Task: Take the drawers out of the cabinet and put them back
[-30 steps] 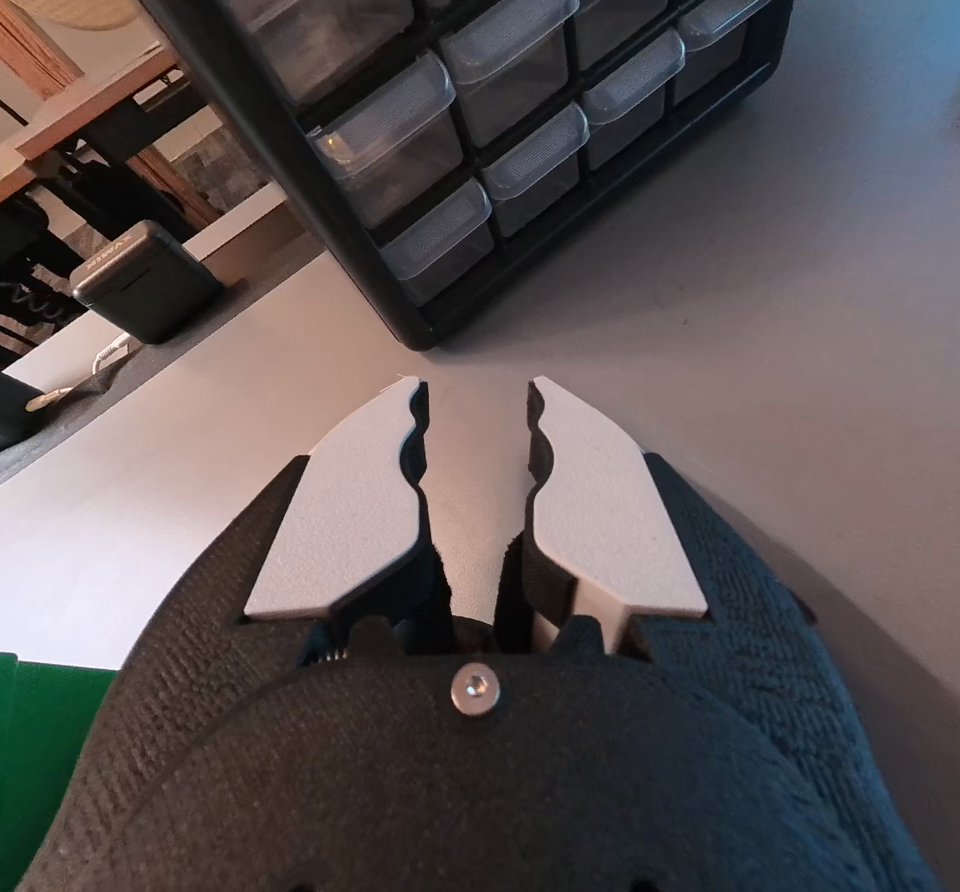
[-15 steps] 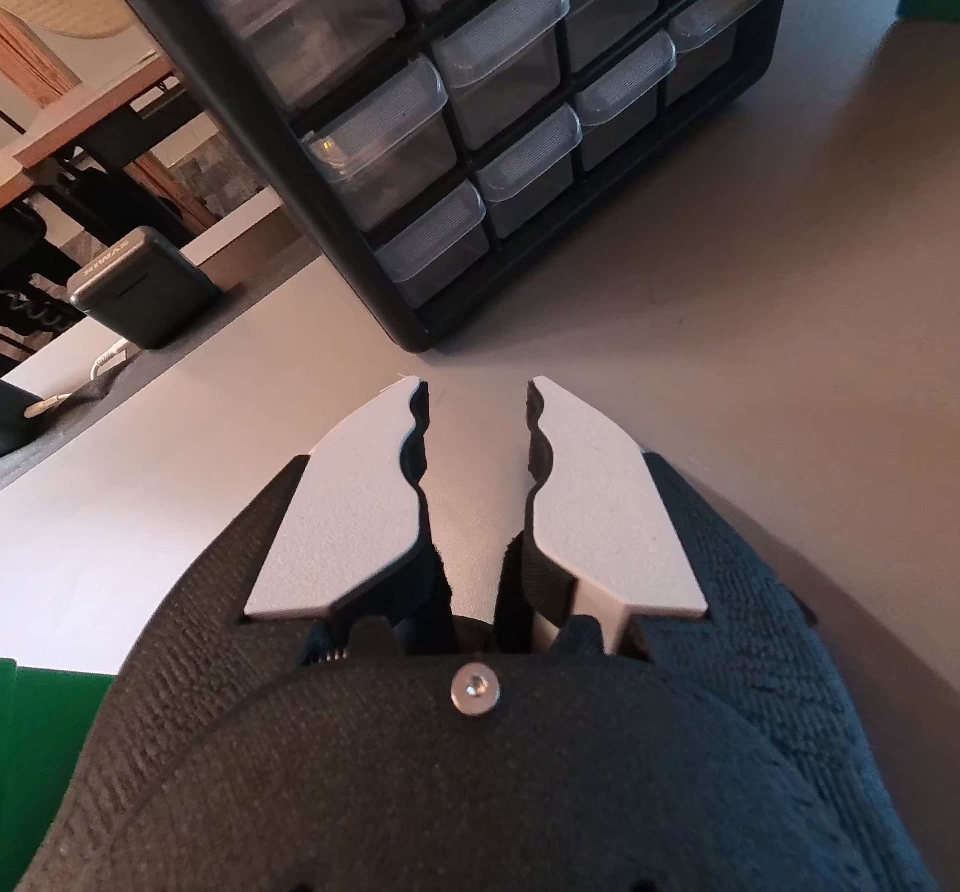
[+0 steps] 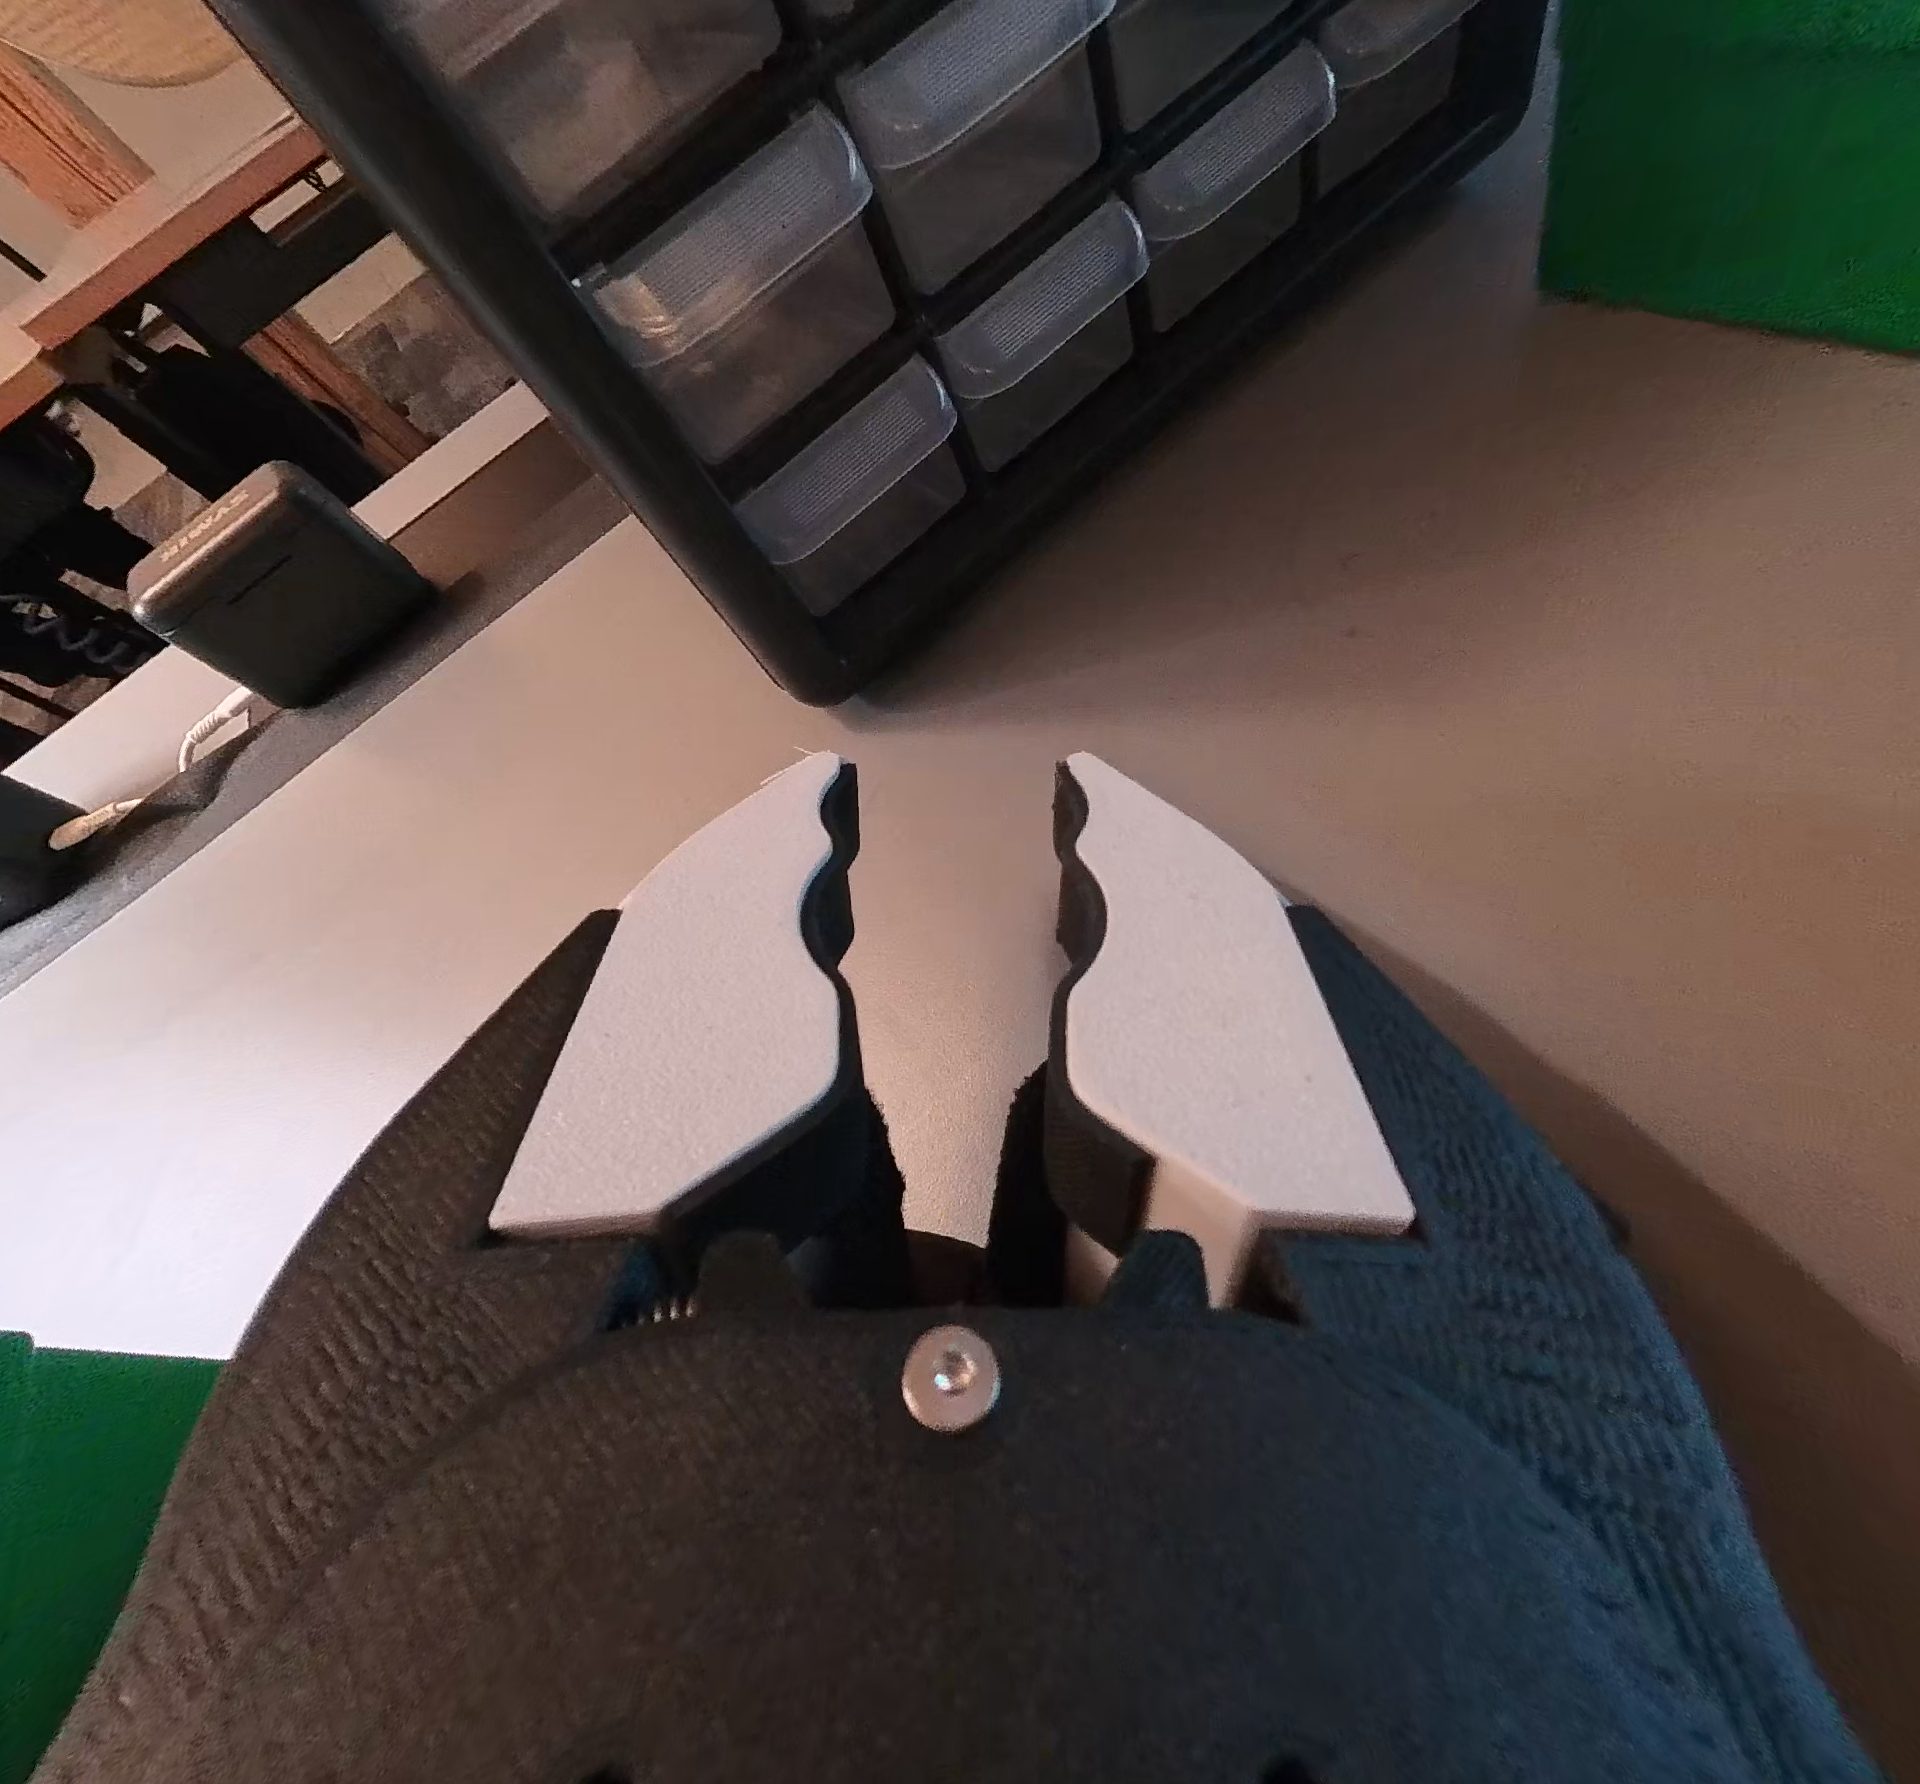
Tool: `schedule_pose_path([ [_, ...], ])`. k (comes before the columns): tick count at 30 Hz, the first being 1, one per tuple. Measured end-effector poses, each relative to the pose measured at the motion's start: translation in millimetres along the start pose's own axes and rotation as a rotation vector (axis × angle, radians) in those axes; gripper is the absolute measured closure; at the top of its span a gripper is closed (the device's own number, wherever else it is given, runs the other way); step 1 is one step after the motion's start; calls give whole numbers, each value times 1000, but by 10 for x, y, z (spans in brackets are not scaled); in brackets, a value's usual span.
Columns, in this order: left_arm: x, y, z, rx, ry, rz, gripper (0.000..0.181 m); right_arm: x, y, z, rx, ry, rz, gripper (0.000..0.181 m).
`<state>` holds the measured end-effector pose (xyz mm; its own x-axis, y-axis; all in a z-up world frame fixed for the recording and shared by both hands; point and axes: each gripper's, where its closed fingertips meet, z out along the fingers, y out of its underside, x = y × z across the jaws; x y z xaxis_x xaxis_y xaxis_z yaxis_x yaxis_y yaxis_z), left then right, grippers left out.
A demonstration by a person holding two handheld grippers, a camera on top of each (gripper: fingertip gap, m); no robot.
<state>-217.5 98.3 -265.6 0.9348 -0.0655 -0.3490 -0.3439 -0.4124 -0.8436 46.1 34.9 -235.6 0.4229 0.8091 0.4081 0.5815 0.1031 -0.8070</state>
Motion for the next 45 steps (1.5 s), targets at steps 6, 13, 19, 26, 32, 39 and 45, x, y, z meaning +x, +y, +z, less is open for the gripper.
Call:
schedule_pose_path([
  [6, 8, 0, 1, -1, 1, 8, 145, -431, -215, -4, 90, -125, -30, 151],
  [13, 16, -3, 1, 0, 3, 15, 145, -688, -559, -295, 303, -471, 198, 142],
  [19, 23, 1, 4, -3, 4, 23, 145, 577, -413, -622, 386, -232, 386, 140],
  [26, 44, 17, 19, -19, -4, 57, 145, 1173, 636, -424, -23, -90, 421, 129],
  [32, 61, 20, 22, -21, -1, 72, 145, 856, 731, -197, -111, -162, 372, 153],
  [39, 87, 37, 36, -35, -14, 118, 145, 713, 644, -137, -106, -151, 297, 167],
  [45, 110, 69, 55, -54, -35, 190, 145, 639, 591, -99, -97, -128, 212, 166],
])
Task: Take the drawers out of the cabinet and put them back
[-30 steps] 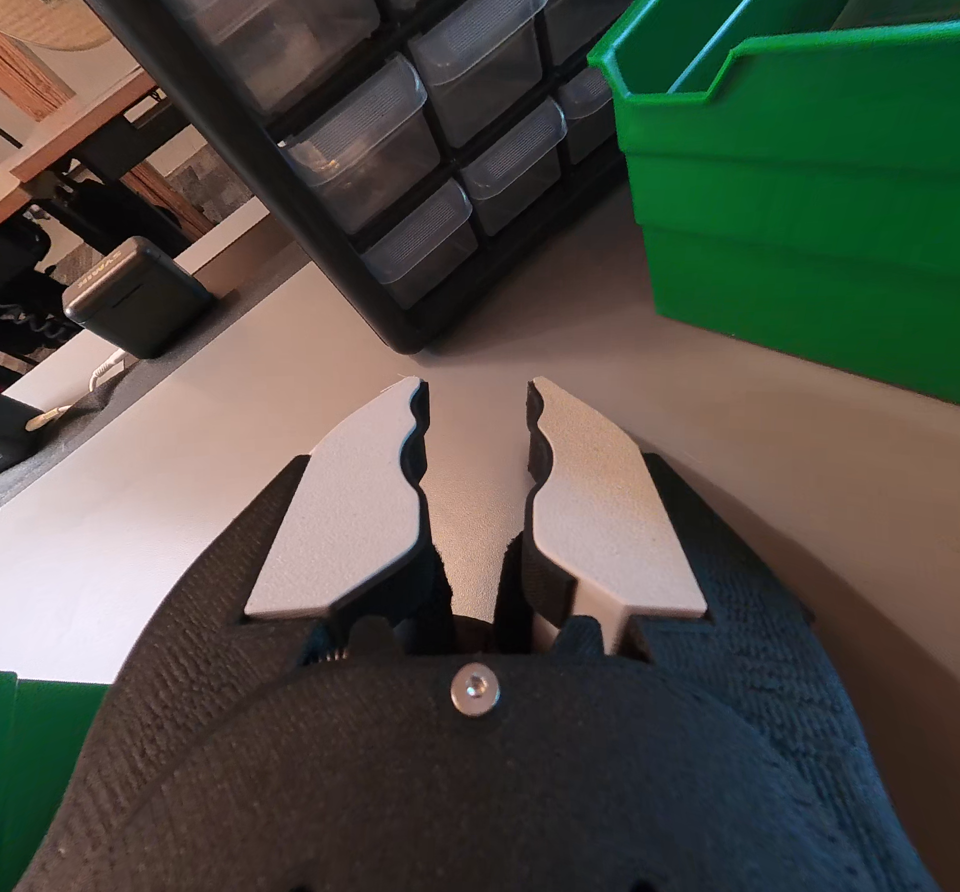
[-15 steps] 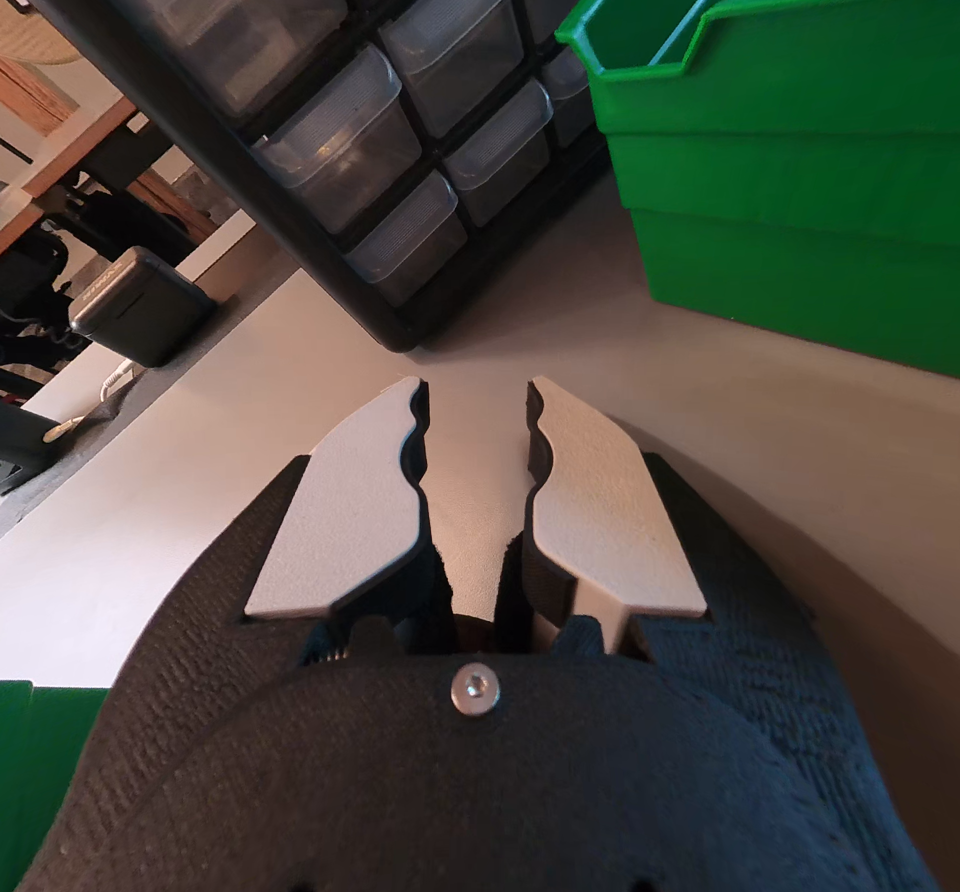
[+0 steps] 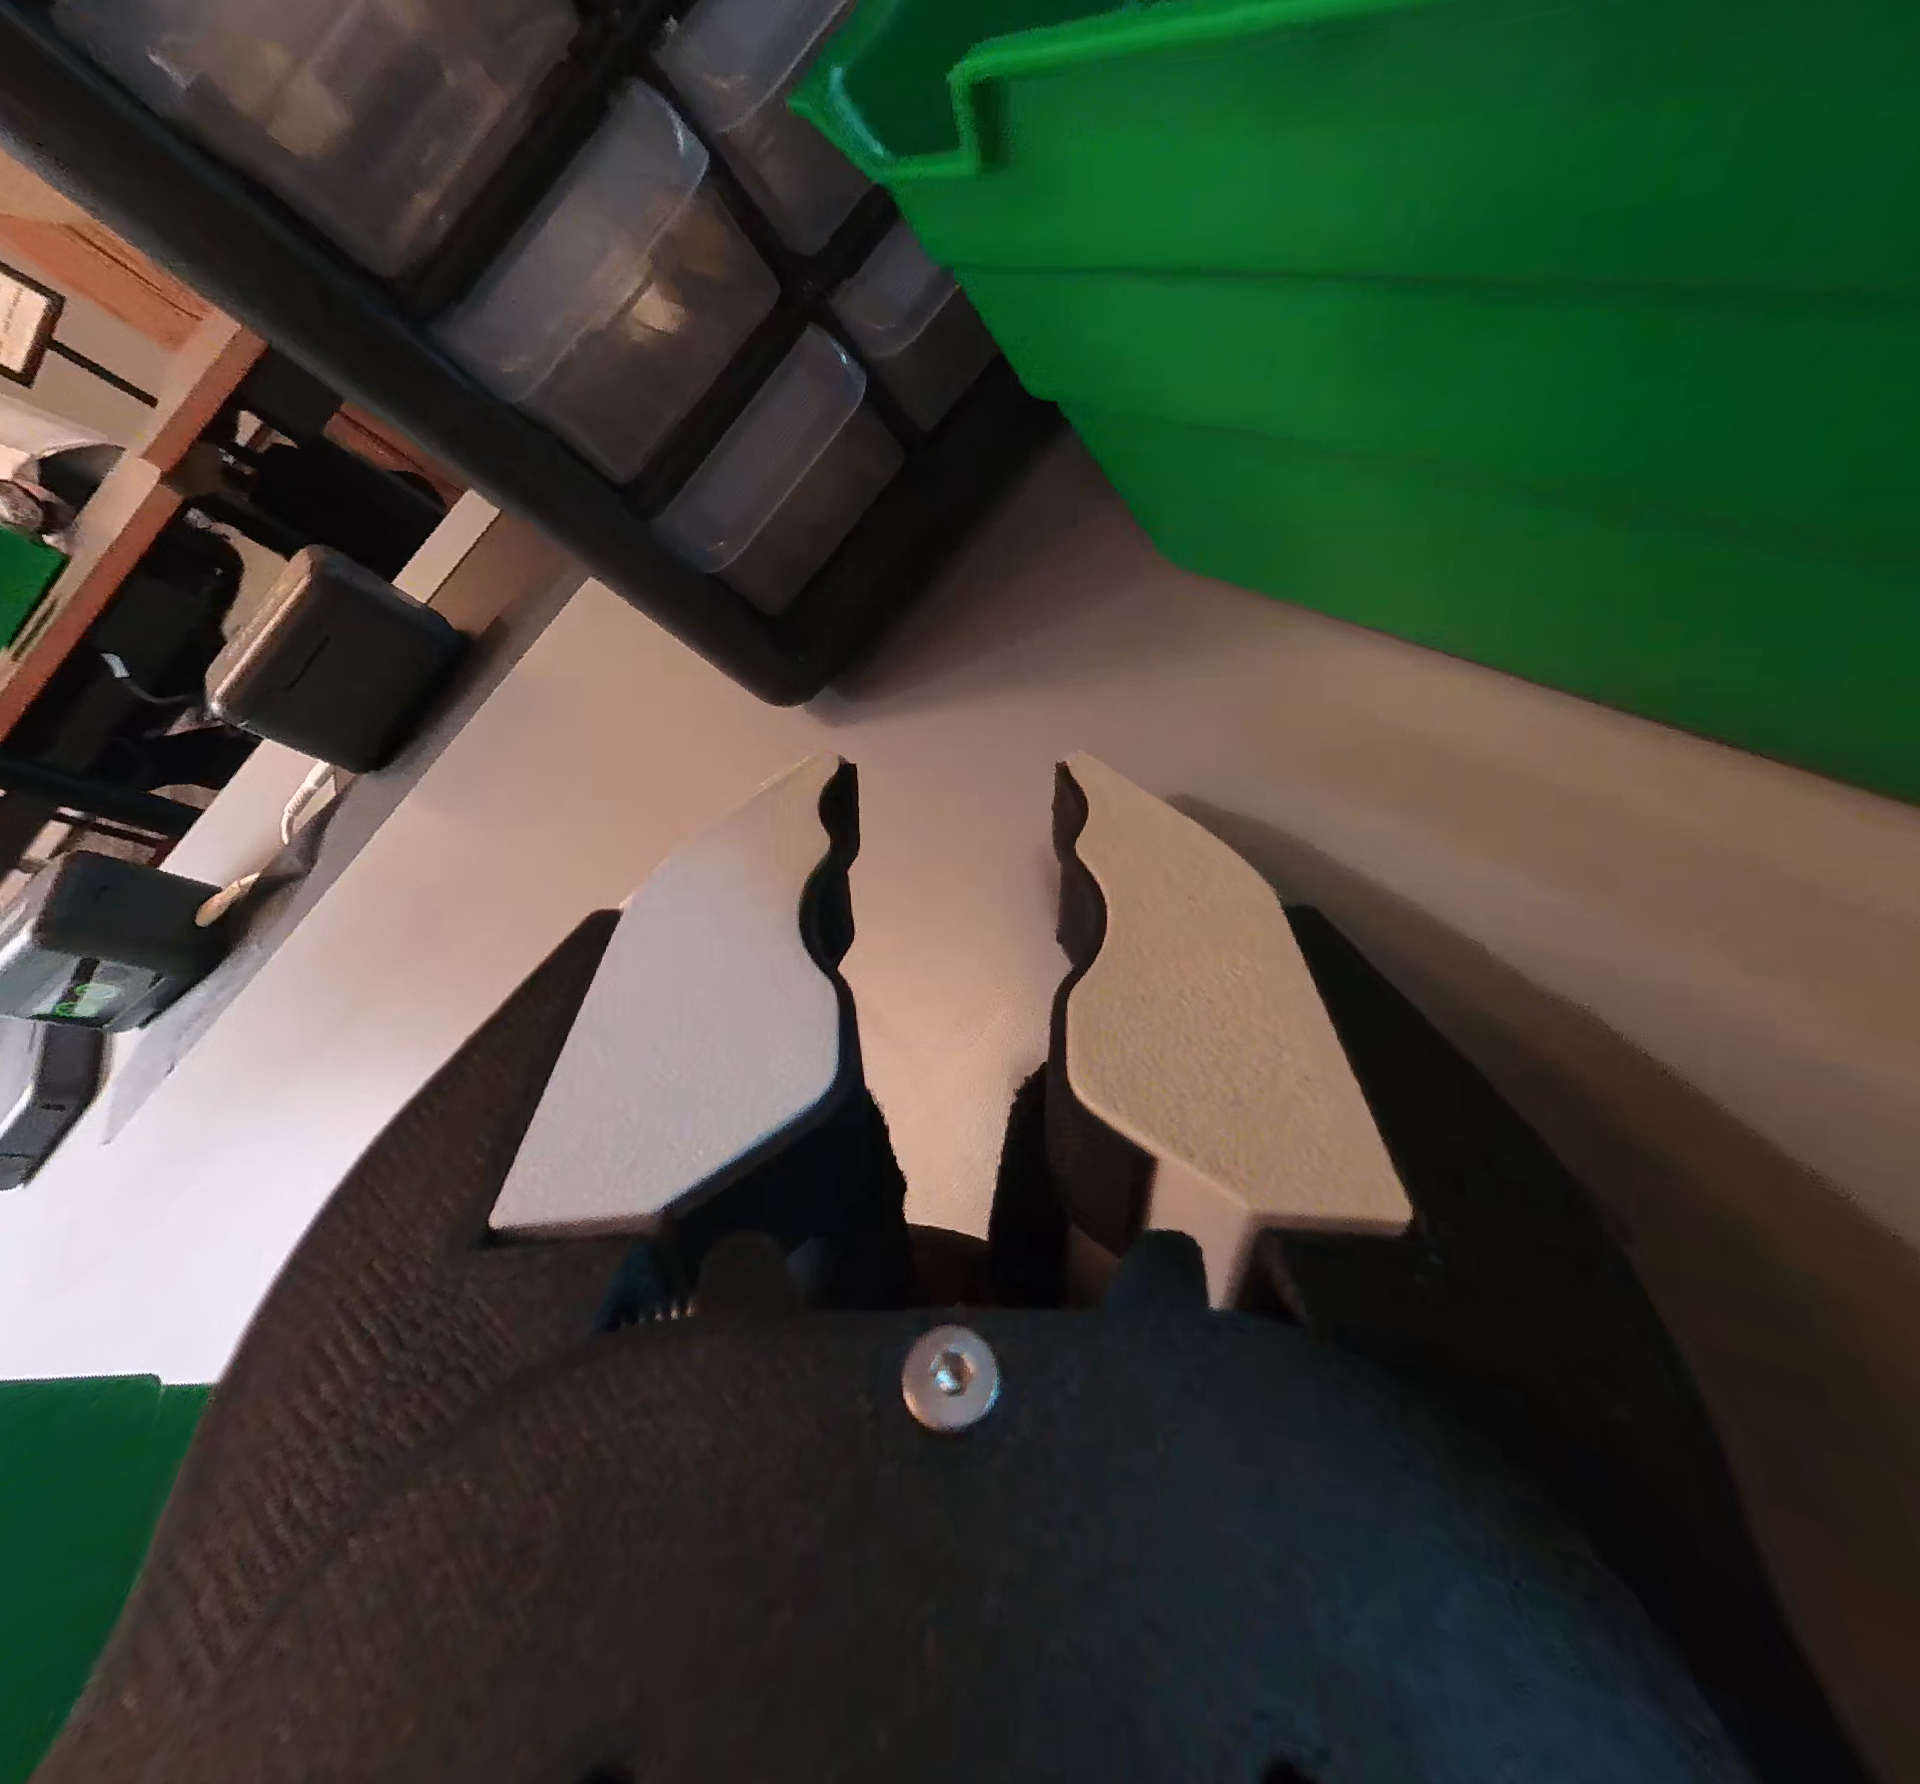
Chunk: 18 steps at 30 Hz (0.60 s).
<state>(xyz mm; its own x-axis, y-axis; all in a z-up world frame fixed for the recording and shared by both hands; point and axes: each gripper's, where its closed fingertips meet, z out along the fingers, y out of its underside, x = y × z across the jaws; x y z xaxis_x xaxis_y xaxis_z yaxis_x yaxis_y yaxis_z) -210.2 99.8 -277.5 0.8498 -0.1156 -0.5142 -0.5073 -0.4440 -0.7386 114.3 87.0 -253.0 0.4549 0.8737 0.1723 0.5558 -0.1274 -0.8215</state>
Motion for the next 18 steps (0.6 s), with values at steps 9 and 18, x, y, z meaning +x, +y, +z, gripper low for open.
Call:
schedule_pose_path([
  [9, -5, -24, -20, 22, -25, 24, 145, -170, -78, 65, 23, -21, -24, 163],
  [18, -431, -524, -1109, 187, -148, -263, 136, -450, -202, 164, 56, -53, -49, 159],
])
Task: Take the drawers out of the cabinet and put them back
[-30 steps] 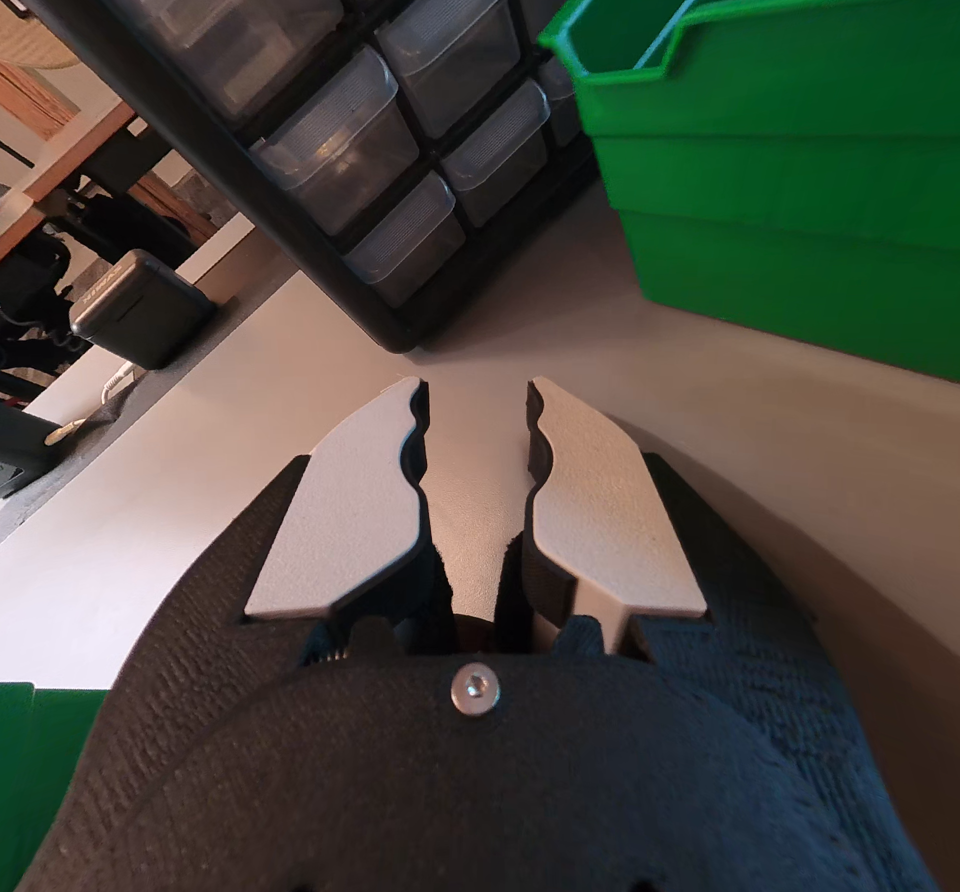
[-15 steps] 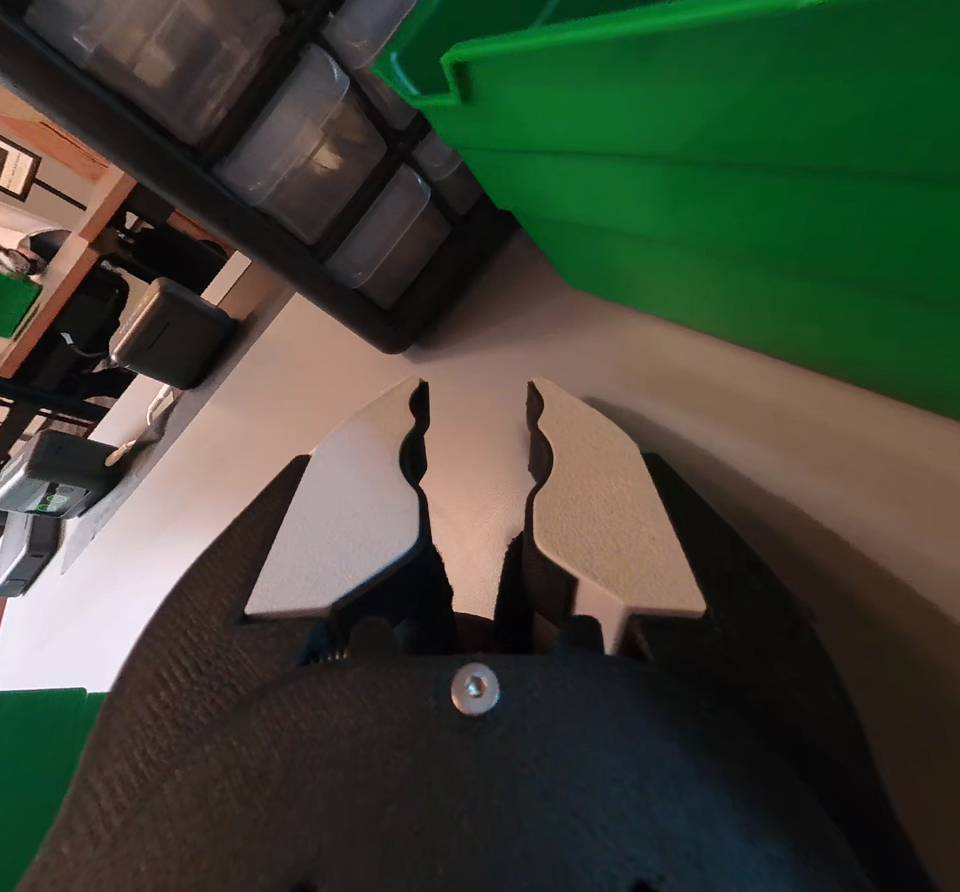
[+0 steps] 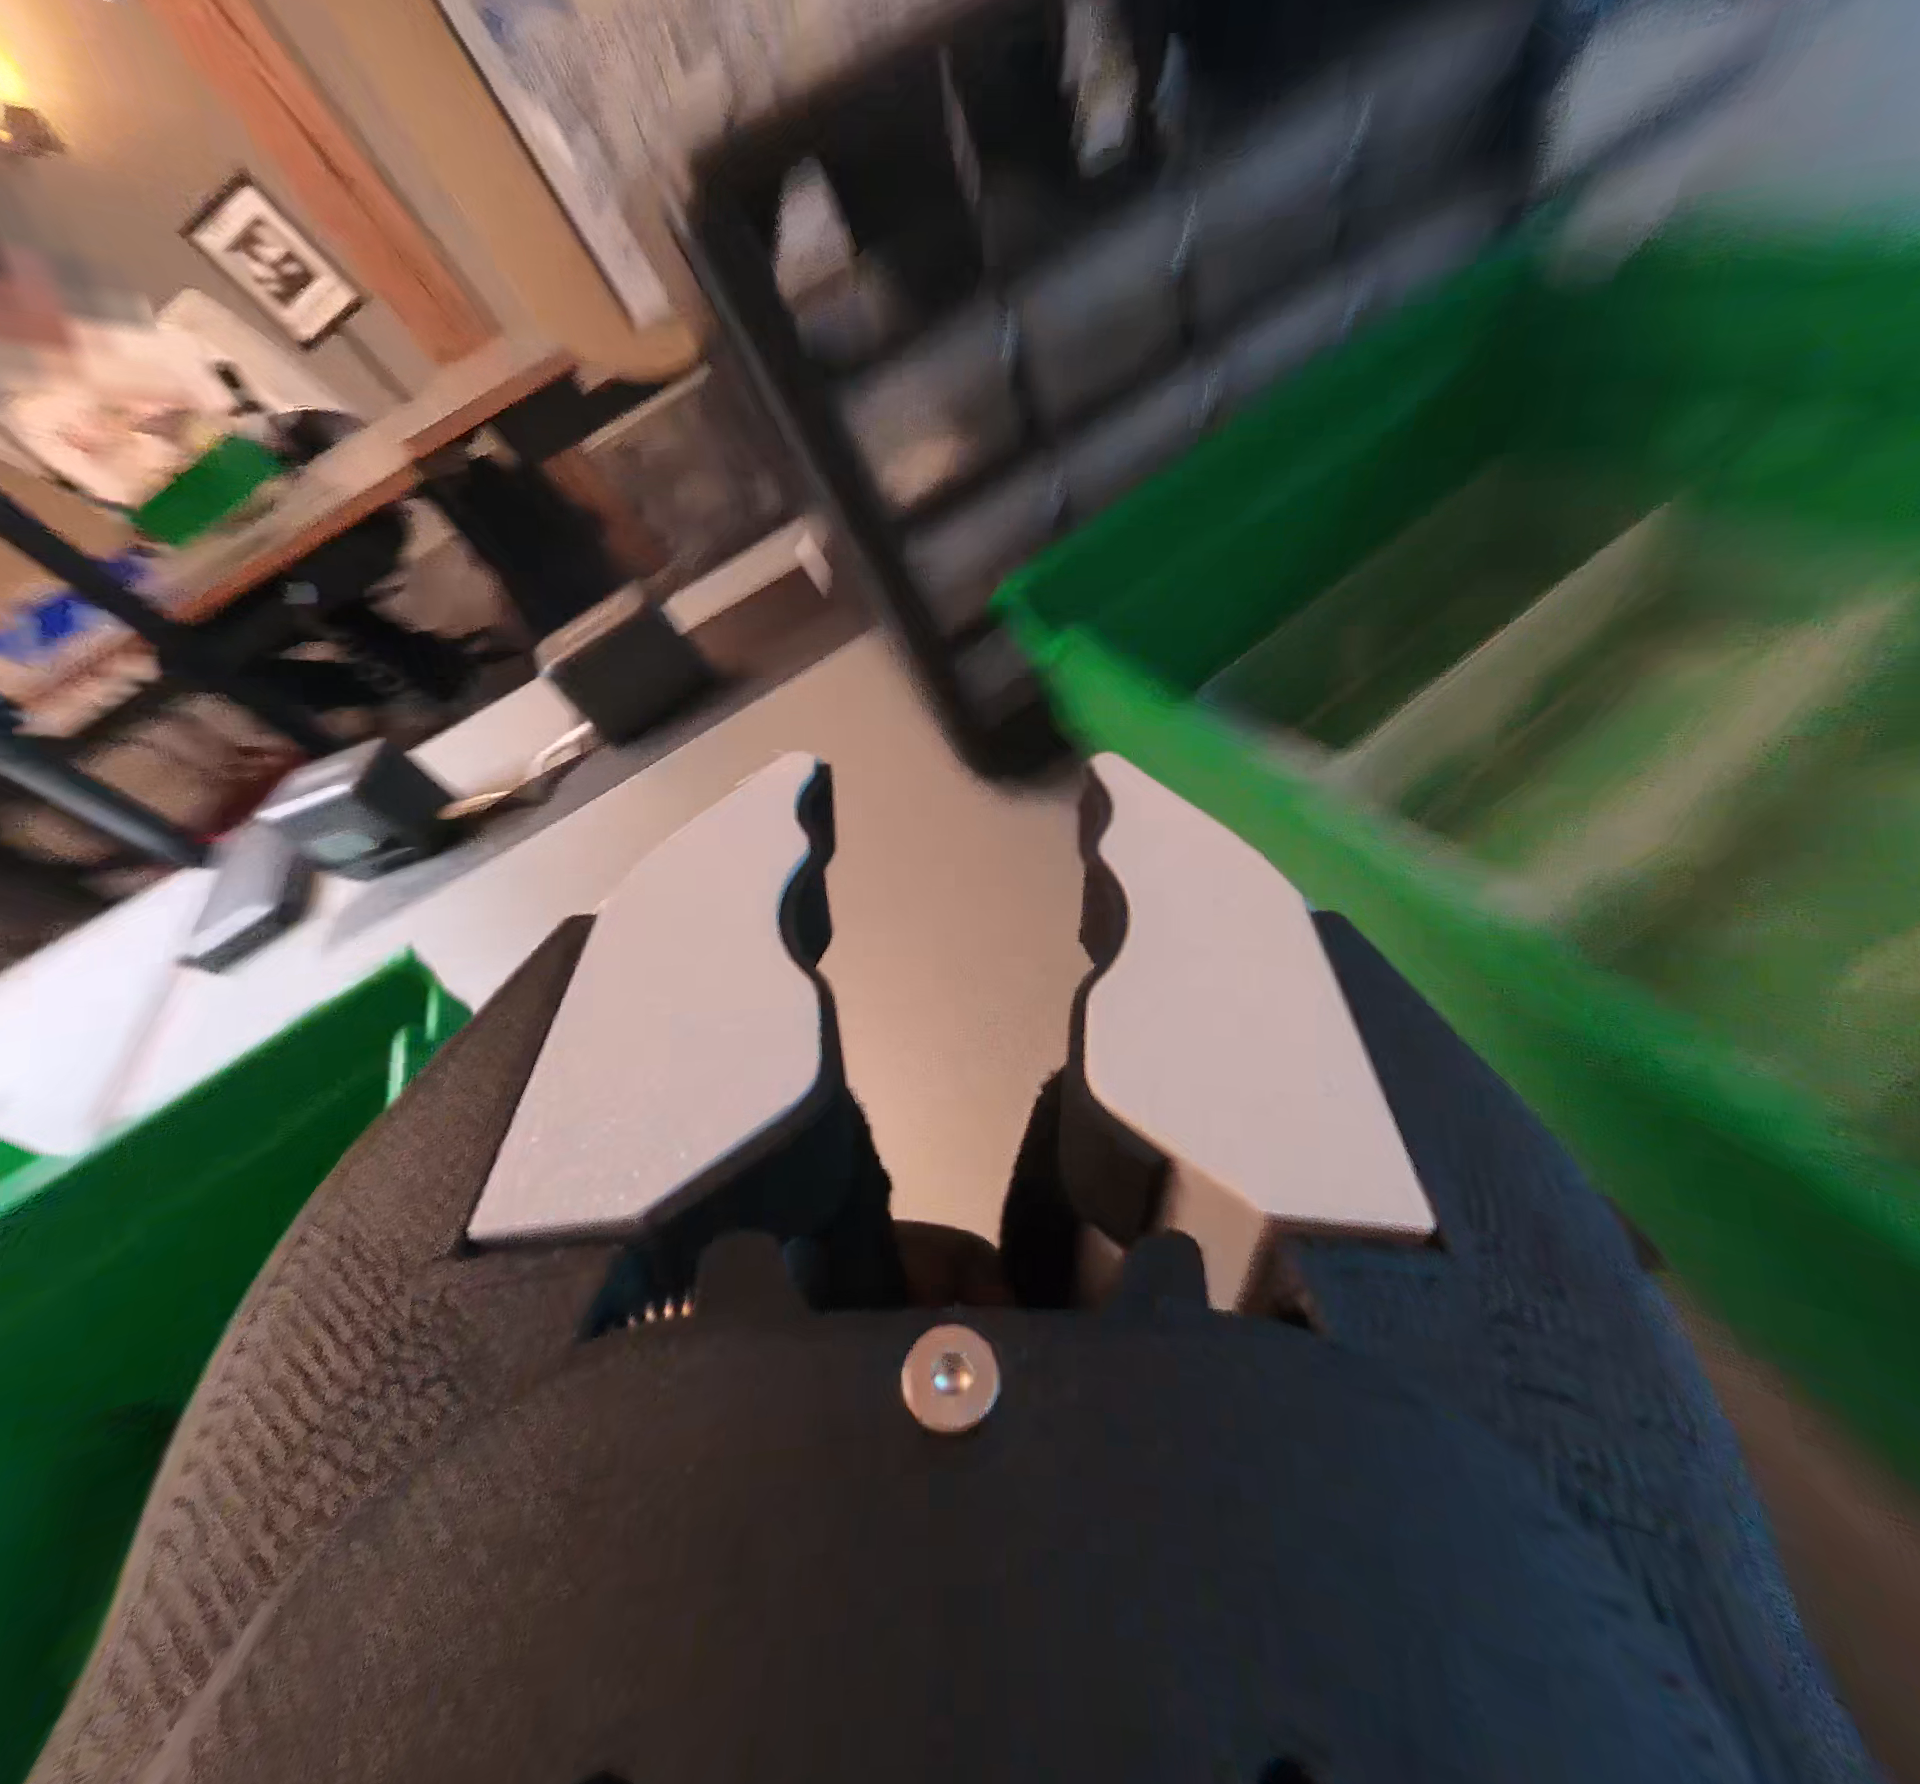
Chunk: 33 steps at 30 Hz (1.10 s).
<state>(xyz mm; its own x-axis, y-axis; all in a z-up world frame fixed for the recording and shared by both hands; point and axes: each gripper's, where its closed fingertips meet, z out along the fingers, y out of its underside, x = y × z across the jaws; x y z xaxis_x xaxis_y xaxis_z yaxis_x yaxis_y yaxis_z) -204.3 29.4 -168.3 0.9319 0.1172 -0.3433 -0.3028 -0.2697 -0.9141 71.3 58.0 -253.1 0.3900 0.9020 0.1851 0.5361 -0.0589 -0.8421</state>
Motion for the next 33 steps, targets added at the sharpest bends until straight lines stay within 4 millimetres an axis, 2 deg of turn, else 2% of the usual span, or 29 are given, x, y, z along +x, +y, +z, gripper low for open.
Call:
schedule_pose_path([
  [3, 327, -325, -736, 133, 174, -223, 126, -133, -61, 50, 33, -24, 16, 156],
  [5, 583, -268, -1079, 122, 228, -278, 120, -235, -105, 84, 55, -42, 31, 154],
  [6, 653, -200, -1131, 101, 204, -238, 118, -292, -130, 101, 68, -51, 34, 152],
  [8, 664, -41, -1029, -28, 126, -131, 114, -413, -187, 143, 91, -71, 35, 148],
  [11, 702, 229, -934, -218, 92, -91, 107, -595, -275, 188, 148, -156, 90, 139],
  [12, 678, 301, -914, -247, 66, -80, 113, -631, -300, 195, 163, -189, 130, 137],
  [14, 545, 475, -874, -317, -13, -15, 139, -644, -336, 180, 178, -239, 181, 133],
  [15, 533, 563, -862, -350, -6, -1, 154, -615, -352, 156, 187, -245, 190, 131],
  [16, 566, 593, -848, -349, 26, -18, 161, -577, -367, 118, 197, -243, 187, 129],
  [18, 517, 591, -830, -328, -1, -37, 164, -496, -404, 13, 216, -239, 149, 118],
  [20, 378, 623, -808, -331, -102, 10, 168, -446, -441, -113, 232, -255, 96, 104],
  [21, 327, 636, -801, -327, -134, 16, 168, -402, -457, -176, 247, -251, 79, 106],
  [22, 285, 650, -802, -323, -150, 6, 168, -260, -467, -224, 266, -186, 78, 130],
  [23, 250, 665, -809, -323, -154, -10, 168, -96, -475, -272, 292, -115, 74, 133],
  [25, 138, 711, -836, -337, -186, -19, 168, 150, -442, -353, 313, -61, 85, 134],
  [29, -160, 843, -952, -407, -300, 11, 164, 581, -303, -456, 329, -19, 232, 138],
  [33, -342, 926, -1065, -465, -381, 26, 164, 854, -148, -476, 327, 33, 291, 141],
])
